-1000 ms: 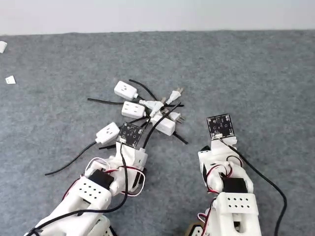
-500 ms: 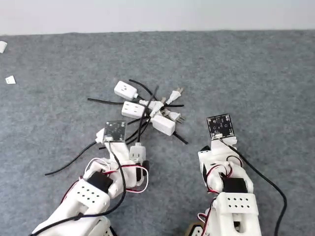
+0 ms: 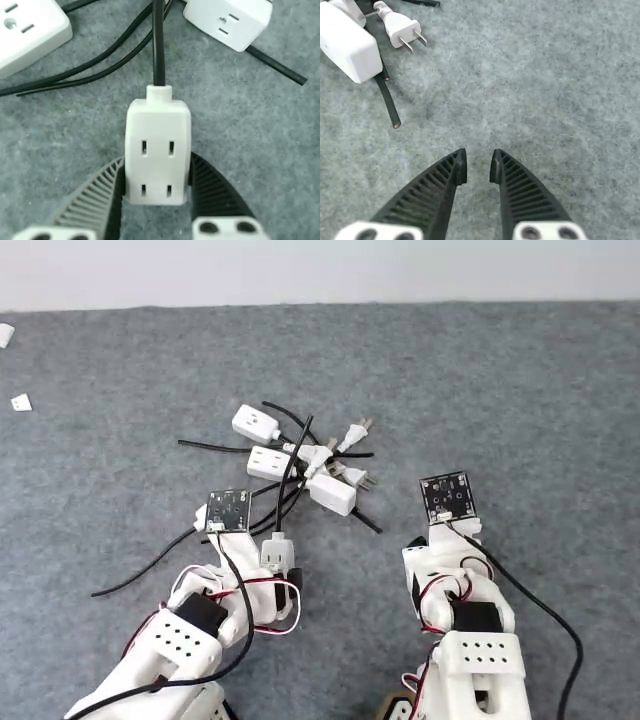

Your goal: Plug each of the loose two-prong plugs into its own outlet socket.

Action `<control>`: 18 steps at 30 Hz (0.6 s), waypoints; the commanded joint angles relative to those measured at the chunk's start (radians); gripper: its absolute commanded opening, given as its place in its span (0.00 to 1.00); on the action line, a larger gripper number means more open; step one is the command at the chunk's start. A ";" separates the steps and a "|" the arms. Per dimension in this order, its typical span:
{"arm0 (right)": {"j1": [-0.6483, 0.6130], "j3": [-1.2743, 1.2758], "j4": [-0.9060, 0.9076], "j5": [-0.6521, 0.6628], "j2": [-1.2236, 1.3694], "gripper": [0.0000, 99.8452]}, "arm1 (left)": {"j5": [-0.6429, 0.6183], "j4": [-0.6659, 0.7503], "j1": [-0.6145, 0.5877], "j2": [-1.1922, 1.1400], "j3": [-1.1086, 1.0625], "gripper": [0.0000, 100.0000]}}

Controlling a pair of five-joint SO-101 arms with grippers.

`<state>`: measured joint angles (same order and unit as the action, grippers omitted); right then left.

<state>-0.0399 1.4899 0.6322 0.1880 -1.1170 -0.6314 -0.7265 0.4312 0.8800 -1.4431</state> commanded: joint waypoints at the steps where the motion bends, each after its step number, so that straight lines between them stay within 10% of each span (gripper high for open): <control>1: 0.008 -0.008 0.002 0.009 -0.022 0.11 | -0.008 -0.025 0.009 0.020 0.015 0.01; 18: -0.024 -0.008 0.012 0.011 -0.022 0.11 | 0.055 -0.445 -0.094 -0.112 0.461 0.01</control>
<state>-0.0583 1.4899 0.6322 0.1880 -1.1170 -0.5930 -1.1577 0.3422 0.8431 -1.0717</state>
